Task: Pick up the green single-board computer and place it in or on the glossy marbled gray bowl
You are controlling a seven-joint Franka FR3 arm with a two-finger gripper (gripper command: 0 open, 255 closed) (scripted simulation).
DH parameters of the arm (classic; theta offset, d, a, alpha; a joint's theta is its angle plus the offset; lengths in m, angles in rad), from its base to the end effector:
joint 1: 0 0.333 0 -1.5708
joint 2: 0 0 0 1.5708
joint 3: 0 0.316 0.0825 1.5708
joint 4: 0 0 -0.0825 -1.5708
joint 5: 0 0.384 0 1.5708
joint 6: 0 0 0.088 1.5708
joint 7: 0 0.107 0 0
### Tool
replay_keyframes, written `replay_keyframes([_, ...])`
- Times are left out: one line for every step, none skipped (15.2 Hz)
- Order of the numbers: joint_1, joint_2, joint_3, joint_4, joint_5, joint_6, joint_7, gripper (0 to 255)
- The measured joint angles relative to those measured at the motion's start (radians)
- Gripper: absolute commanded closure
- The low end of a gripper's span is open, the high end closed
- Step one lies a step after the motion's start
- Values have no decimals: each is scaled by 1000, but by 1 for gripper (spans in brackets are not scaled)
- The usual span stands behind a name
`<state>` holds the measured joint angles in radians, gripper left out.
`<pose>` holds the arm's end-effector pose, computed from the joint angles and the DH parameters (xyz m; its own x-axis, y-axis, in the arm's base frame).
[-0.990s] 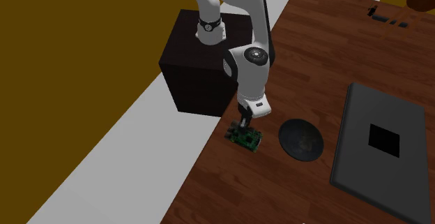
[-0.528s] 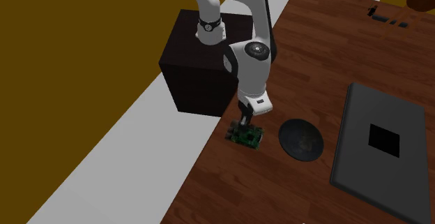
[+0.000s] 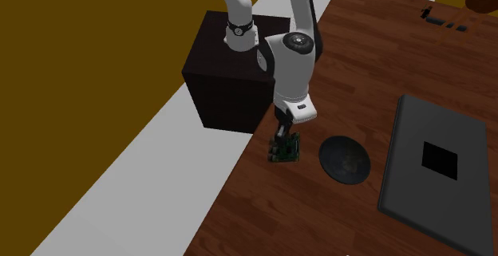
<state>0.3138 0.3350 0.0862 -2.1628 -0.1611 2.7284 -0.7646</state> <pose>0.5397 0.2338 0.2632 0.2573 0.9593 0.1162 0.9386 -0.2767 0.2063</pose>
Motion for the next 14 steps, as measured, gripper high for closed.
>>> replay_keyframes([-1, -8, 2, 2, 3, -10, -3, 255])
replay_keyframes([-4, -21, 4, 0, 7, -21, -7, 255])
replay_keyframes([-5, -31, 7, 3, 11, -34, -10, 255])
replay_keyframes([-5, -39, 9, 8, 14, -46, -11, 255])
replay_keyframes([-7, -54, 12, 5, 19, -58, -15, 255])
replay_keyframes([-9, -63, 13, 9, 23, -71, -19, 255])
replay_keyframes([-9, -69, 15, 12, 25, -81, -21, 255])
replay_keyframes([-11, -79, 16, 14, 29, -92, -25, 255])
replay_keyframes([-12, -88, 18, 15, 33, -103, -28, 255])
replay_keyframes([-13, -96, 19, 22, 36, -116, -32, 255])
replay_keyframes([-14, -101, 20, 24, 38, -124, -33, 255])
replay_keyframes([-6, -95, 21, 35, 34, -129, -22, 255])
replay_keyframes([7, -91, 24, 42, 25, -135, 0, 255])
replay_keyframes([23, -82, 27, 62, 16, -146, 24, 255])
